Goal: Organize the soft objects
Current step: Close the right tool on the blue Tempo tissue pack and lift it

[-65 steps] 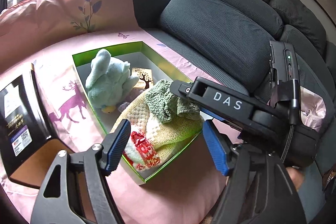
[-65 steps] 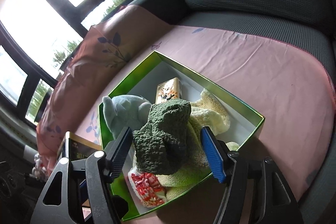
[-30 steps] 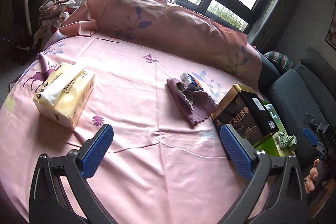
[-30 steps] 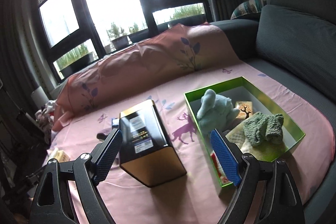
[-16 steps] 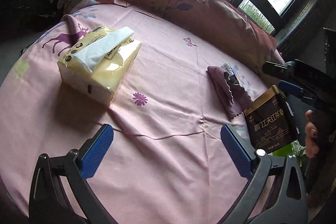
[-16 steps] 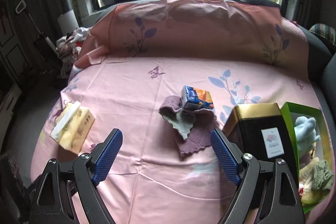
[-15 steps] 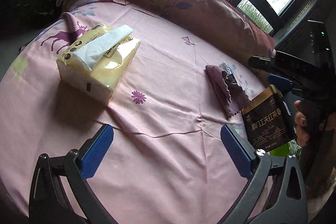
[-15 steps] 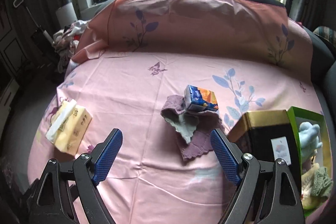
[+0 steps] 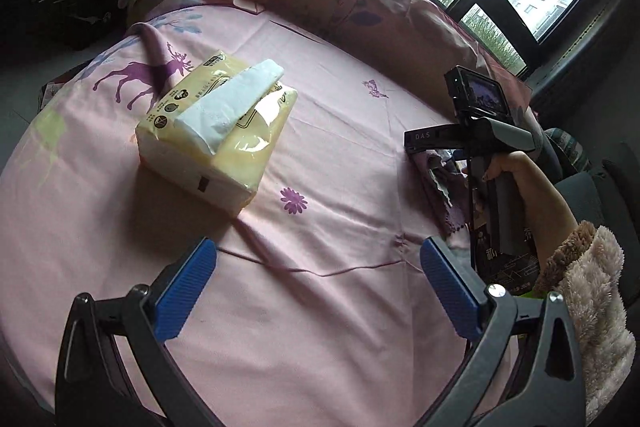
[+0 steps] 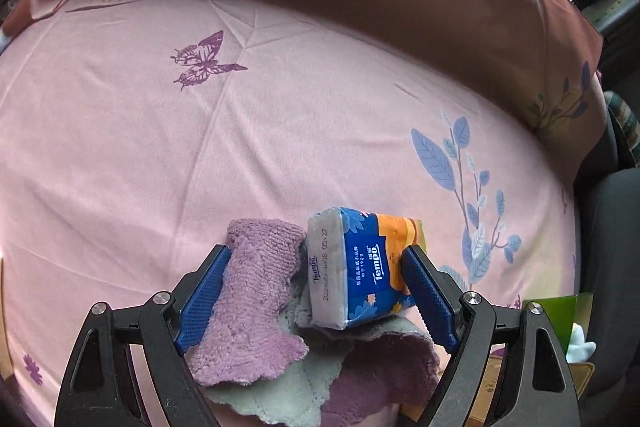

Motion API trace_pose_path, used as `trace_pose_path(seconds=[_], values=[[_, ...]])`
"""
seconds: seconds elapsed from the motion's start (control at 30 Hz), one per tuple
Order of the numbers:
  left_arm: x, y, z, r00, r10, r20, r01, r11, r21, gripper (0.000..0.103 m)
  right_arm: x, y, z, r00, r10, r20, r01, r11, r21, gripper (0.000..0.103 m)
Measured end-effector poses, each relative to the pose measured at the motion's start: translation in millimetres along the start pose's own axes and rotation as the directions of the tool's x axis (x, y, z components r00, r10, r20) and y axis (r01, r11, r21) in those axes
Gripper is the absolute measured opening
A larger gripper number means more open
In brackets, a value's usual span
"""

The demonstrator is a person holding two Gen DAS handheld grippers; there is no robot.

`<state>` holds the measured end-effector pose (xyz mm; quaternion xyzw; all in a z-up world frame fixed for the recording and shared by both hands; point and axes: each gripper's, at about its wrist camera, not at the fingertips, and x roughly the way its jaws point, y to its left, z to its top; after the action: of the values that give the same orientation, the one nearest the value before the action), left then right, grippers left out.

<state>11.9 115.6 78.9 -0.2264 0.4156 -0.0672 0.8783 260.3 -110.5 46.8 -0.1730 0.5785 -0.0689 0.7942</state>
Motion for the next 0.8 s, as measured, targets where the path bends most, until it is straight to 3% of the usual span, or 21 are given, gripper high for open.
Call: trace_pose_path(seconds=[0.07, 0.17, 0.3, 0.4, 0.53, 0.67, 0.8], values=[[1.9, -0.4, -0.5, 1.0, 0.011, -0.01, -0.011, 1.0, 0.008, 0.102, 0.9, -0.8, 1.4, 1.0, -0.001, 0.028, 0.001, 1.0, 0.011, 0.085], [3.0, 1.4, 0.2, 1.0, 0.027, -0.016, -0.027, 1.0, 0.007, 0.102, -2.2, 0.3, -3.3, 0.999, -0.021, 0.039, 0.021, 1.0, -0.008, 0.067], [1.9, 6.7, 3.0, 0.999, 0.035, -0.013, -0.035, 0.999, -0.004, 0.102, -12.6, -10.5, -12.3, 0.998, 0.038, 0.048, -0.039, 0.999, 0.014, 0.055], [-1.4, 13.7, 5.3, 0.999, 0.033, -0.002, -0.033, 0.999, -0.034, 0.102, -30.9, -9.1, -28.3, 0.991, 0.12, 0.055, -0.121, 0.993, 0.002, 0.053], [-3.5, 21.9, 7.1, 0.999, 0.046, -0.007, -0.047, 0.997, -0.064, 0.102, -59.5, 12.2, -62.9, 0.988, 0.131, 0.08, -0.123, 0.988, -0.097, 0.049], [-11.0, 27.4, 9.1, 0.998, 0.066, 0.018, -0.065, 0.995, -0.077, 0.102, -86.8, 30.0, -102.7, 0.965, 0.248, 0.087, -0.231, 0.959, -0.165, 0.047], [-16.5, 33.0, 10.5, 0.997, 0.074, 0.032, -0.07, 0.993, -0.093, 0.102, -115.1, 48.8, -144.0, 0.926, 0.368, 0.09, -0.34, 0.911, -0.233, 0.047]])
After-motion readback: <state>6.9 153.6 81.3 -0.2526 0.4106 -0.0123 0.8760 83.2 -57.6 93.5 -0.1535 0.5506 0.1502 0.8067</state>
